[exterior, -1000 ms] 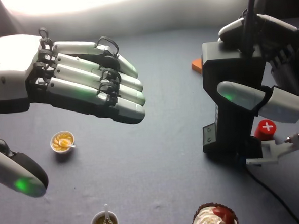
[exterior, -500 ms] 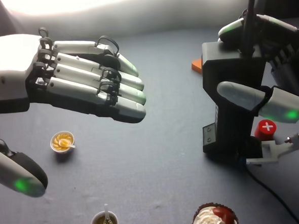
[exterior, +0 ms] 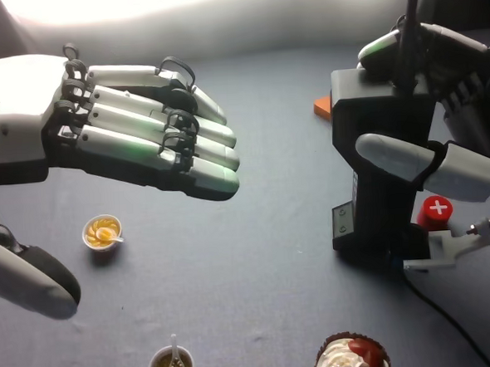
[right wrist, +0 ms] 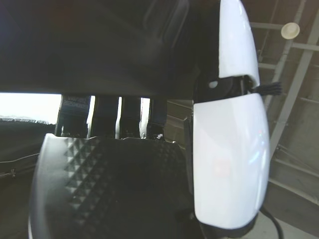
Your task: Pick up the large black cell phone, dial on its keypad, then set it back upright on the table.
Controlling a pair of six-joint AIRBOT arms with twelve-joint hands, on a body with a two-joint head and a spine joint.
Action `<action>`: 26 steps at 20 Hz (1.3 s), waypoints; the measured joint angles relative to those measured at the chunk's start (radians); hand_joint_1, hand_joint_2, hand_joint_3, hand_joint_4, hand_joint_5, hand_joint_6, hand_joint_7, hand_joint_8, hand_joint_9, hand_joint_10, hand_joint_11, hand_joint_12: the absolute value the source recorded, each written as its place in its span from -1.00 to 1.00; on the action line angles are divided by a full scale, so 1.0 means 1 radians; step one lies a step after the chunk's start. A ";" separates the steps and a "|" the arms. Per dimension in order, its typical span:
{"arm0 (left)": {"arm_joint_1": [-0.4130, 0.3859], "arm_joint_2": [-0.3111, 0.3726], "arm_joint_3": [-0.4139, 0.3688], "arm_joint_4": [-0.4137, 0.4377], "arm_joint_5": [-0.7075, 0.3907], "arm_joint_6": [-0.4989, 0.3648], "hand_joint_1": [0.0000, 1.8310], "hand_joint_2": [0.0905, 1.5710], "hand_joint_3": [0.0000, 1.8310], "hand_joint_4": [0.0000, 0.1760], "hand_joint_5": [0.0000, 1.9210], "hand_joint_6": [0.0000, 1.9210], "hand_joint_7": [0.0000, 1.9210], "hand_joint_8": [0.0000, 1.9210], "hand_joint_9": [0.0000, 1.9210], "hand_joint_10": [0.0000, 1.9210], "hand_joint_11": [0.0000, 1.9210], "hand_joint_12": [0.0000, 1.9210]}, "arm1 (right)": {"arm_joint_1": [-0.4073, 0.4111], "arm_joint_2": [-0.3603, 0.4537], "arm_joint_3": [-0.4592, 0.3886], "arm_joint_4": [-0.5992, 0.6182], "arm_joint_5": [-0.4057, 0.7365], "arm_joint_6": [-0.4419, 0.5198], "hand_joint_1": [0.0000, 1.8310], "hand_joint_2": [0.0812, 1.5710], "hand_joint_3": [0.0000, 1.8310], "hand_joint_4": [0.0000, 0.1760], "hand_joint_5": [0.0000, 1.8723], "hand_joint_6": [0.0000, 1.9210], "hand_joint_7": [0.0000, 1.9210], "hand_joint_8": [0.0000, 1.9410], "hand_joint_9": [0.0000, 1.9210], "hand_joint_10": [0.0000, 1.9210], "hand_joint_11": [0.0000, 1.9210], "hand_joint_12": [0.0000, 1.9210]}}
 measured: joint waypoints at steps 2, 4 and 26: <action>0.000 0.000 0.000 0.000 0.000 0.000 -0.95 0.41 -1.00 -1.00 -0.65 -0.99 -0.63 -0.99 -0.67 -0.99 -0.96 -0.29 | 0.000 0.000 0.000 0.002 -0.001 0.000 0.26 0.55 -1.00 -1.00 -0.26 0.52 -0.13 0.24 -0.09 -0.26 -0.28 0.26; 0.000 0.000 0.000 0.000 0.000 0.000 -0.97 0.42 -1.00 -1.00 -0.69 -1.00 -0.66 -1.00 -0.71 -1.00 -0.99 -0.31 | 0.000 0.000 0.000 0.000 0.000 0.001 0.26 0.56 -1.00 -1.00 -0.23 0.54 -0.18 0.25 -0.12 -0.32 -0.33 0.27; -0.006 0.000 0.000 0.003 -0.002 0.001 -0.91 0.40 -1.00 -1.00 -0.67 -1.00 -0.65 -1.00 -0.67 -1.00 -0.95 -0.29 | -0.003 0.000 0.001 0.000 0.001 0.002 0.12 0.32 -1.00 -1.00 -0.15 -0.97 -0.13 -1.00 -0.06 -0.96 -0.39 0.09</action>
